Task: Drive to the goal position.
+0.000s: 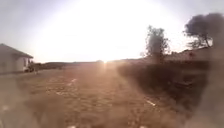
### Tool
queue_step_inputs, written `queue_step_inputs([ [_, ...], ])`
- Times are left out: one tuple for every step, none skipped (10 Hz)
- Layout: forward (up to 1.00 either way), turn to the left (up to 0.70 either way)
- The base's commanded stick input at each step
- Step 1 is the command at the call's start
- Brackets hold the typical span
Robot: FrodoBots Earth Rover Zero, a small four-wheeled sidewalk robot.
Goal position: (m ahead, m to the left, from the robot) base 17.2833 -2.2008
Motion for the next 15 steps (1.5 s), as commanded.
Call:
queue_step_inputs([
  [0.70,0.12],
  [0.70,0.00],
  [0.70,0.00],
  [0.70,0.00],
  [0.70,0.00],
  [0.70,0.03],
  [0.70,0.17],
  [0.70,0.34],
  [0.70,0.02],
  [0.70,0.00],
  [0.70,0.00],
  [0.70,0.00],
  [0.70,0.00],
  [0.70,0.00],
  [0.70,0.00],
])
